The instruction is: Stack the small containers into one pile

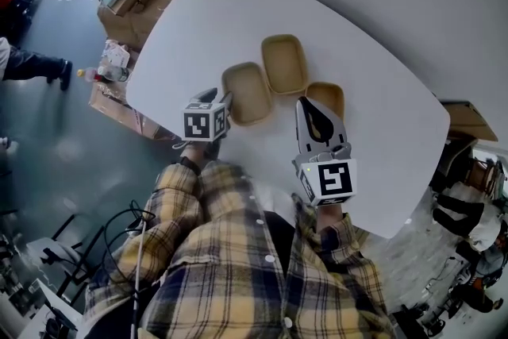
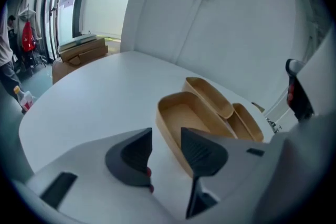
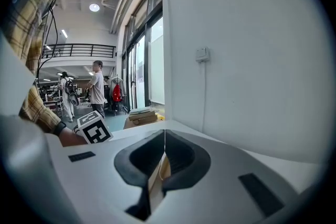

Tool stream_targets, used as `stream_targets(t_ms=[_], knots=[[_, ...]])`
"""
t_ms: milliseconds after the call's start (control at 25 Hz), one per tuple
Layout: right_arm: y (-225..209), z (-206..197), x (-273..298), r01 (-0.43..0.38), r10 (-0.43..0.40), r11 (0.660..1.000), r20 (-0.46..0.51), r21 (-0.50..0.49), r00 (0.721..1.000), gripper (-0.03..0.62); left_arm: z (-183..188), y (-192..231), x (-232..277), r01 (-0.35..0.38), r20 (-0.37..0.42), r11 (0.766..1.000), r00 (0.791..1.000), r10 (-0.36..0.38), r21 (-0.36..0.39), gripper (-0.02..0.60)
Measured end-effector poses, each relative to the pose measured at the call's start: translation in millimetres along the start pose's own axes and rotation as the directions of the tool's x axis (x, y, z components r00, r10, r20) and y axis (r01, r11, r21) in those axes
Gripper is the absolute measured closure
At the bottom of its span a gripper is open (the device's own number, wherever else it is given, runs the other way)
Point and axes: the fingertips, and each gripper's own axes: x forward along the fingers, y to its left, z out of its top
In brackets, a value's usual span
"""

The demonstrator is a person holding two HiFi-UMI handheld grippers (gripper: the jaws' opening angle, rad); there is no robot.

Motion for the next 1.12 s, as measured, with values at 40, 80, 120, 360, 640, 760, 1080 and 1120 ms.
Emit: stream_targets(t_ms=[40,80,120,360,640,760,1080,1120], knots=[[-0.2,-0.3,-0.5,0.003,-0.003,1.0,-0.002,0.001,1.0,0.579,-1.7,-0.5,0.1,0.009,-0.017,1.0,1.0,-0.009,-0.012,0.403],[-0.7,-0.9,-1.2,0.008,-0.008,1.0,-0.005,0.0,1.0,0.579,-2.5,-1.0,-0.1,0.014,-0.031,1.0,0.999,-0.015,-0.021,0.405],[-1.3,-1.6,-1.8,0.012,-0.012,1.0,-0.008,0.0,1.0,0.579,-2.9,-1.1,-0.1,0.016,-0.041,0.999,0.999,-0.017,-0.028,0.405],[-2.1,-7.3,-4.0,0.02,-0.02,1.0,-0.017,0.007,1.0,0.579,-2.3,6.1,0.2,-0.036,-0.055,0.999,0.998,0.034,-0.036,0.528],[-1.3,-4.8,-6.2,0.02,-0.02,1.0,-0.012,0.006,1.0,0.579,-0.9,5.2,-4.1,-0.034,-0.054,0.998,0.998,0.031,-0.056,0.545],[-1.5,-7.7,-7.1,0.024,-0.024,1.0,-0.011,0.007,1.0,0.579,2.5,2.9,-4.9,-0.012,-0.033,0.996,0.999,0.009,-0.091,0.548],[-2.3,-8.0,-6.8,0.031,-0.032,0.998,0.025,0.052,0.999,0.579,29.3,-0.3,-23.0,0.037,0.044,0.987,0.999,-0.031,-0.154,0.549],[-2.9,-7.8,-6.7,0.032,-0.034,0.998,0.028,0.056,0.999,0.579,35.6,-1.7,-26.6,0.053,0.064,0.983,0.997,-0.042,-0.176,0.549]])
